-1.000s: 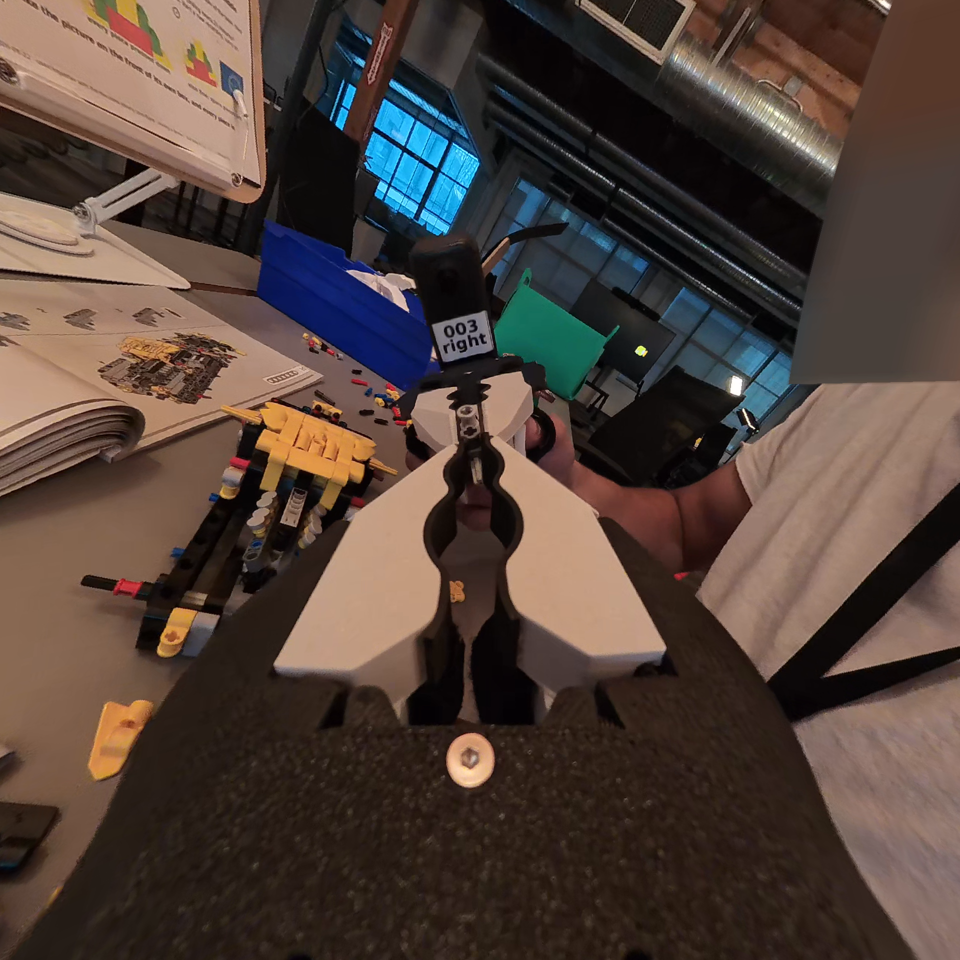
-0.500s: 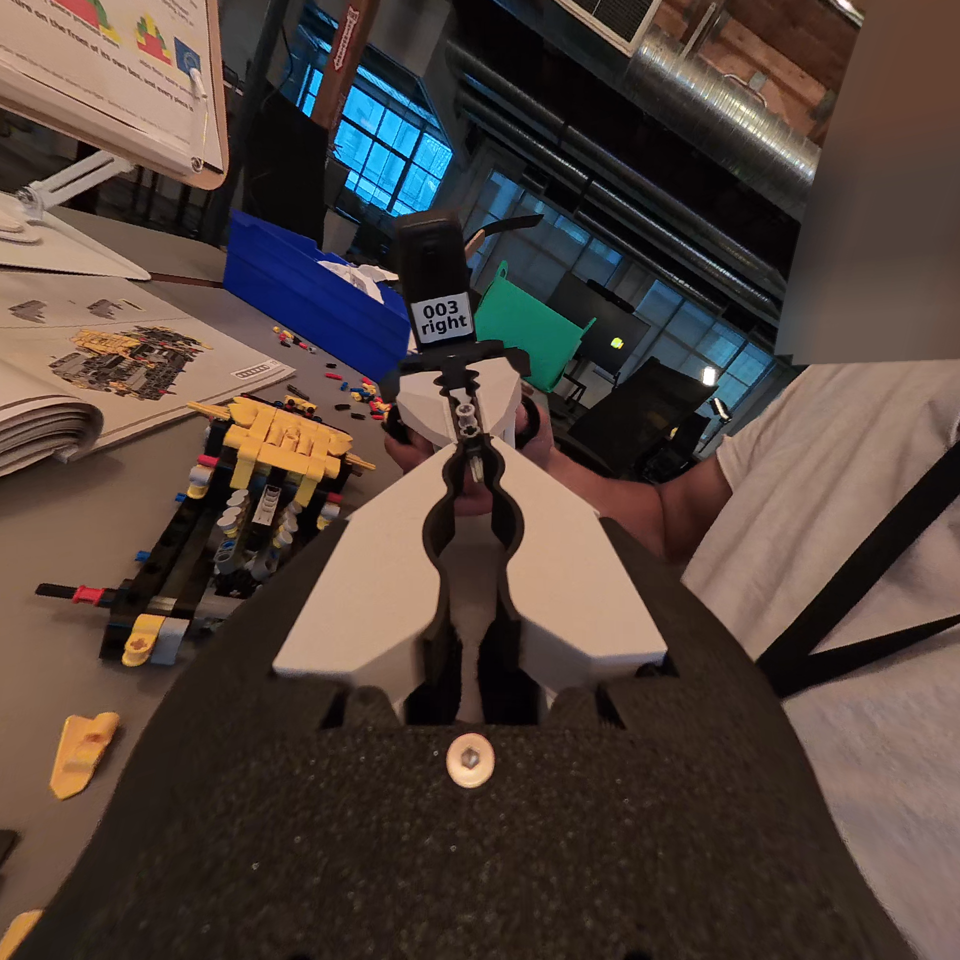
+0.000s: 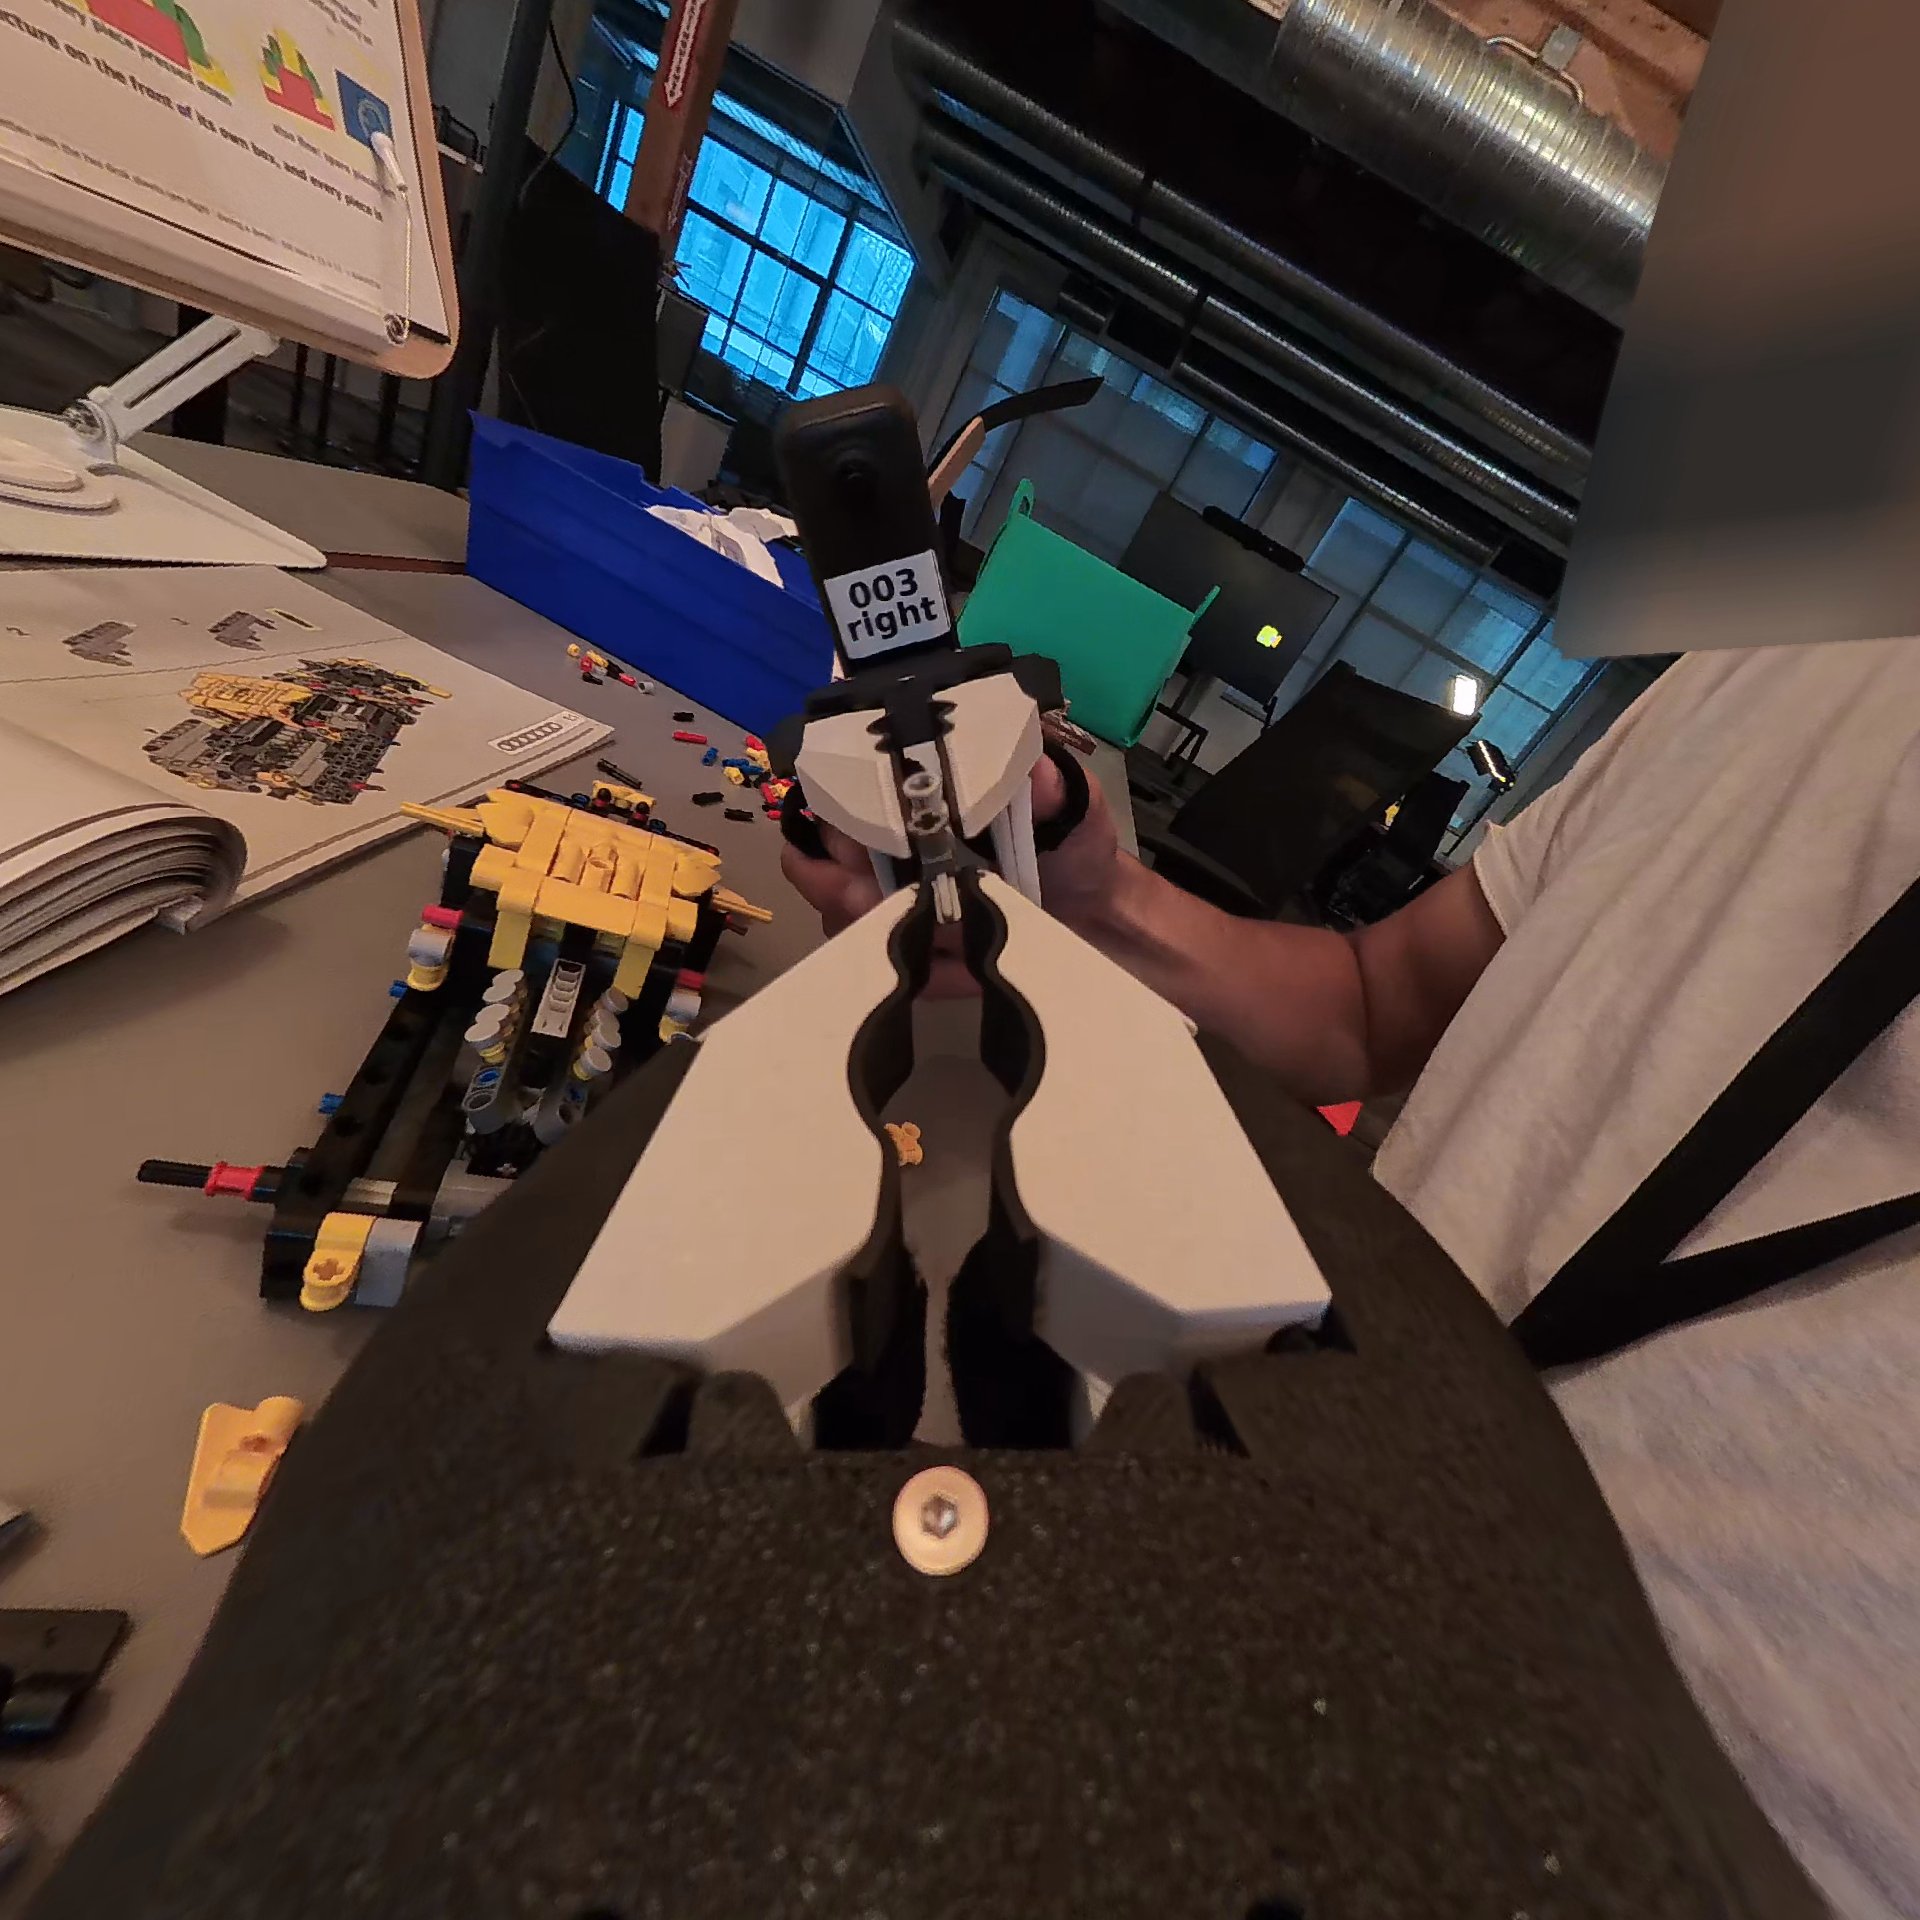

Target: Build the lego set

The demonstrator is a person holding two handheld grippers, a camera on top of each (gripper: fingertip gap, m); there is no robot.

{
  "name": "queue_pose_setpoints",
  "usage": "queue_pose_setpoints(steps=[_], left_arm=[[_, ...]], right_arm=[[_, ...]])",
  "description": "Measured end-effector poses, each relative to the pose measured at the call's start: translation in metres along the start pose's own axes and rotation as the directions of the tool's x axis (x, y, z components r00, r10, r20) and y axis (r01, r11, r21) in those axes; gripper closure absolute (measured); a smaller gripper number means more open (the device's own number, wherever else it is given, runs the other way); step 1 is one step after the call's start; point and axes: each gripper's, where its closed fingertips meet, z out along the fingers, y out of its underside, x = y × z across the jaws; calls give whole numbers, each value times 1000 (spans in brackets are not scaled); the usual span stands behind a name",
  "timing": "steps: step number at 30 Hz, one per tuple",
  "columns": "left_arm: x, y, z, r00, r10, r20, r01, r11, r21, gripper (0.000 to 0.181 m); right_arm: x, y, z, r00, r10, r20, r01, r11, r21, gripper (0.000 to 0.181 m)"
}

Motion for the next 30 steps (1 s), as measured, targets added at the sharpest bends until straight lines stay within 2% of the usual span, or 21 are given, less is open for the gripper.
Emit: queue_pose_setpoints(steps=[16,23,30], left_arm=[[3,5,0,1000,1,-25,-2,1000,-18,177],[6,14,3,999,32,-33,-35,997,-72,177],[1,7,3,1000,18,-12,-19,999,-38,176]], right_arm=[[-2,7,2,999,-34,5,35,999,-39,175],[-1,18,7,999,-36,6,36,995,-95,175],[2,8,4,1000,2,22,-1,999,-36,175]])
